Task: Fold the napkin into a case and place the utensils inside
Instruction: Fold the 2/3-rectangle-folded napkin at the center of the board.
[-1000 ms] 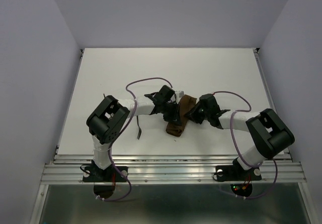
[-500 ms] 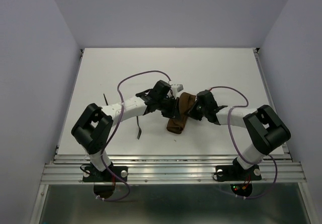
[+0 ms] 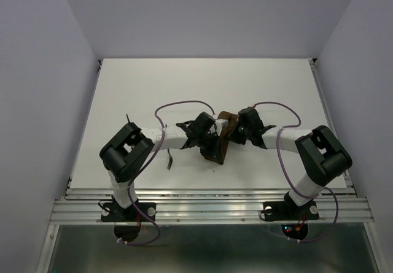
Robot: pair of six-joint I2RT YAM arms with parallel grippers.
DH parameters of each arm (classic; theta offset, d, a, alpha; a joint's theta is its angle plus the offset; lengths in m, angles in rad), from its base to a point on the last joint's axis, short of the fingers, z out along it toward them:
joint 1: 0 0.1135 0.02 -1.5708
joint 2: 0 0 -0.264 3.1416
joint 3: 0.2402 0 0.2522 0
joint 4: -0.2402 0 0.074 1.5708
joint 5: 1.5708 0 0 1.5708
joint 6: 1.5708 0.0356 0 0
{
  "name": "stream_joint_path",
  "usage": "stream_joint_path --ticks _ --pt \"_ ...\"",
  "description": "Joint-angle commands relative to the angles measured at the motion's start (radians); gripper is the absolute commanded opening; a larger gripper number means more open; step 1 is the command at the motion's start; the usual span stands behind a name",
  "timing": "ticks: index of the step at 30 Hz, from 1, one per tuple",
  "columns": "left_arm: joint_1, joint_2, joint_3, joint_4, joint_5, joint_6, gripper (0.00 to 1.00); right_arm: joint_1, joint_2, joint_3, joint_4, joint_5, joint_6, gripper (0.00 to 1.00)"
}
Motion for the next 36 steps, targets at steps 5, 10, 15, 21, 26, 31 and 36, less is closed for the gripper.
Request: stream_joint_path --ticks 5,10,15,21,26,31,36 --pt "-0.01 0.071 -0.018 0.076 -0.004 -0.01 0.0 0.009 0.0 0.057 -0.056 0.041 -0.046 0.01" --pt "-0.009 -0.011 0.021 0.004 -0.032 0.004 0.0 0.009 -0.02 0.057 -0.076 0.045 -0.073 0.01" --pt "0.029 -0.152 0.064 -0.046 -0.003 0.036 0.0 0.009 -0.025 0.054 -0.079 0.041 -0.092 0.01" --pt "0.125 -0.161 0.052 -0.023 0.045 0.039 0.0 0.009 -0.011 0.059 -0.079 0.027 -0.098 0.01" --pt "0.158 -0.089 0.038 -0.013 0.022 0.011 0.0 0.009 -0.009 0.063 -0.079 0.024 -0.101 0.01" --pt "0.154 -0.017 -0.02 0.033 0.048 -0.024 0.0 0.009 -0.003 0.07 -0.077 0.018 -0.101 0.01" --pt "0.151 0.086 -0.056 0.059 0.039 -0.045 0.0 0.009 0.02 0.076 -0.077 0.015 -0.105 0.01"
